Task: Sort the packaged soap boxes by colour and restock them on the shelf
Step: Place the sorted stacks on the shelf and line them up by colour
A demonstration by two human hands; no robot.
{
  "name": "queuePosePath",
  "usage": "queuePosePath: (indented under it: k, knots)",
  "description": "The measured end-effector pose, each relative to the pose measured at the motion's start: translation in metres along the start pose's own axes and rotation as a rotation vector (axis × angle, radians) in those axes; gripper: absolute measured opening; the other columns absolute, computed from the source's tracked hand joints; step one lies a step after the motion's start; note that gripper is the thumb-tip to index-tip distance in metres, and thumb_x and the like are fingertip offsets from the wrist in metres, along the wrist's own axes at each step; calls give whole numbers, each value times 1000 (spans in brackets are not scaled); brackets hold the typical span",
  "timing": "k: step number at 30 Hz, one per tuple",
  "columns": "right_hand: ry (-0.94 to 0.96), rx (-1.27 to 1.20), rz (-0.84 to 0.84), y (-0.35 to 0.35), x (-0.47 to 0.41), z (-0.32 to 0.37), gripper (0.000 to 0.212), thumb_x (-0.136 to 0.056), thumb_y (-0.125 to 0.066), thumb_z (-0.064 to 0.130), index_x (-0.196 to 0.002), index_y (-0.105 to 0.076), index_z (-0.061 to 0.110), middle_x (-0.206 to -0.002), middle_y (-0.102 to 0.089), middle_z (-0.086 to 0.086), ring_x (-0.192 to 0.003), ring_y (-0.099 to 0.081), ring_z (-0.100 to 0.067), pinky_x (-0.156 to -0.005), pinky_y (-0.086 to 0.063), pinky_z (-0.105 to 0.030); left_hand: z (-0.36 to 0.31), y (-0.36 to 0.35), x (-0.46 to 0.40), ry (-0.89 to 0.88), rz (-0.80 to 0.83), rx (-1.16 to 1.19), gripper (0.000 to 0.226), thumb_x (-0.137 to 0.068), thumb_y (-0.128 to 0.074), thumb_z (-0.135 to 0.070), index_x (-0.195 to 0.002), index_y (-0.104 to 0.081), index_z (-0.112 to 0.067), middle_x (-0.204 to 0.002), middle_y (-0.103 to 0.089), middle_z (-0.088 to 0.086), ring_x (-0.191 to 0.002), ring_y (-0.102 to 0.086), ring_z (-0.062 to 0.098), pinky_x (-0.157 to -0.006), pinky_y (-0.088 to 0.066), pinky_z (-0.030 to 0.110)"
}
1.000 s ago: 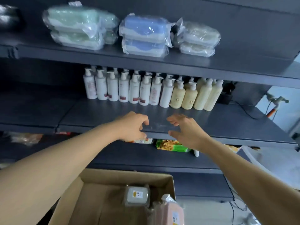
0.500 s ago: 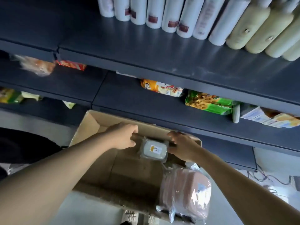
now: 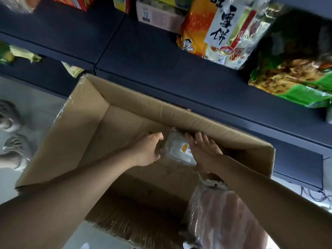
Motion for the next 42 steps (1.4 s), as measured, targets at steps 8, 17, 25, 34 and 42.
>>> queuePosePath:
  k: [8, 17, 25, 34, 42]
  knots:
    - [75, 32, 11, 8, -4, -4, 115, -72, -78, 41, -149, 1, 9, -138, -30, -14, -124, -40, -30, -105, -37, -39, 6, -6, -13, -22, -45, 11, 53, -91, -61, -18, -139, -39, -17, -143, -45, 0, -132, -41, 19, -106, -37, 34]
    - [58, -169, -123, 62, 74, -53, 96, -68, -73, 47, -144, -21, 18, -130, -40, 0, -115, -45, -18, -91, -45, -28, -17, -13, -23, -34, -118, -108, 59, -84, -68, -16, -137, -43, -16, -136, -51, 5, -122, -50, 24, -95, -46, 35]
    - [-22, -224, -359, 58, 133, -108, 91, -61, -76, 32, -141, -37, 14, -125, -47, -6, -114, -48, -24, -94, -39, -28, -42, -47, -58, -112, -150, -299, 73, -73, -77, -27, -136, -40, -22, -137, -48, 2, -122, -46, 24, -93, -44, 37]
    - [-123, -391, -546, 23, 131, -126, 89, -58, -78, 25, -138, -42, 9, -122, -48, -12, -113, -46, -29, -92, -31, -22, -35, -85, -102, -109, -78, -503, 96, -74, -78, -26, -149, -18, -24, -153, -20, -1, -141, -20, 23, -106, -30, 49]
    - [-162, -472, -552, 33, 141, -118, 88, -61, -80, 25, -139, -42, 14, -122, -49, -9, -113, -47, -26, -89, -31, -20, -44, -71, -79, -159, -122, -467, 99, -67, -78, -47, -146, -28, -17, -143, -36, 4, -129, -39, 24, -102, -35, 36]
Point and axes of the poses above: each hand's wrist, its own x-axis away from the middle knuckle, its own y-axis out of the back of the hand, z = x × y, the point moved 1 cm from there along -x, towards the middle knuckle
